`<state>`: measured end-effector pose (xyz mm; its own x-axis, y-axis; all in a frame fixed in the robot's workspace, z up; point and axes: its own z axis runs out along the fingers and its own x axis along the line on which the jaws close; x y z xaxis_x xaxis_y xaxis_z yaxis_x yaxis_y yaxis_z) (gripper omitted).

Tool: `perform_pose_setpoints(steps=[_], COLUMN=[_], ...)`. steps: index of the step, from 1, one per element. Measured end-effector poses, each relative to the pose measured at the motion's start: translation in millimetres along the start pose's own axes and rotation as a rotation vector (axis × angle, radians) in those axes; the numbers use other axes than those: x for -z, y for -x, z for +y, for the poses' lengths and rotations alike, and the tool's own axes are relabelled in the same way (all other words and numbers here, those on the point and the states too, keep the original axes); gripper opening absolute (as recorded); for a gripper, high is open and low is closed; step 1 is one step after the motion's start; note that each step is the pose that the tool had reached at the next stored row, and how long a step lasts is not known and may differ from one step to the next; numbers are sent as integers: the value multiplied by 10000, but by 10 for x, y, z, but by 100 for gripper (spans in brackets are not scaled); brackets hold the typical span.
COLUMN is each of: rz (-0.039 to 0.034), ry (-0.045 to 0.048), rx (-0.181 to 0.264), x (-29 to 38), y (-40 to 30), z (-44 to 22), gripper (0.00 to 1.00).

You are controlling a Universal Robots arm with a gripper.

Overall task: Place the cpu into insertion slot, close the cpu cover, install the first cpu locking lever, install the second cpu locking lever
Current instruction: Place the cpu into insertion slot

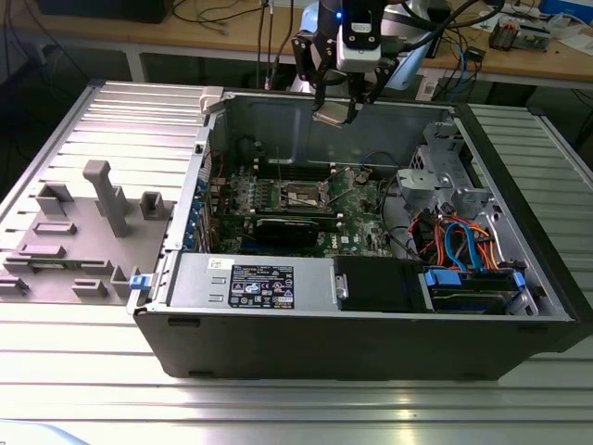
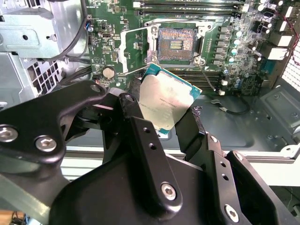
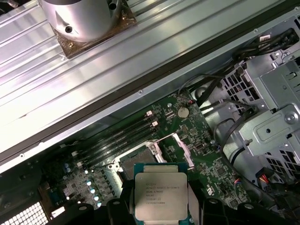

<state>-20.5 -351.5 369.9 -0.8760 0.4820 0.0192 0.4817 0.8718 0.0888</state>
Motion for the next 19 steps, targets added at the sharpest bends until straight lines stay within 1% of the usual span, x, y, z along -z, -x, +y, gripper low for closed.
perform_pose_setpoints(steps=[6,19], rz=[-9,-45], ry=[3,12], rx=[-101,-510], x=[-2,-4], y=[0,0], z=[0,0], gripper=[54,54])
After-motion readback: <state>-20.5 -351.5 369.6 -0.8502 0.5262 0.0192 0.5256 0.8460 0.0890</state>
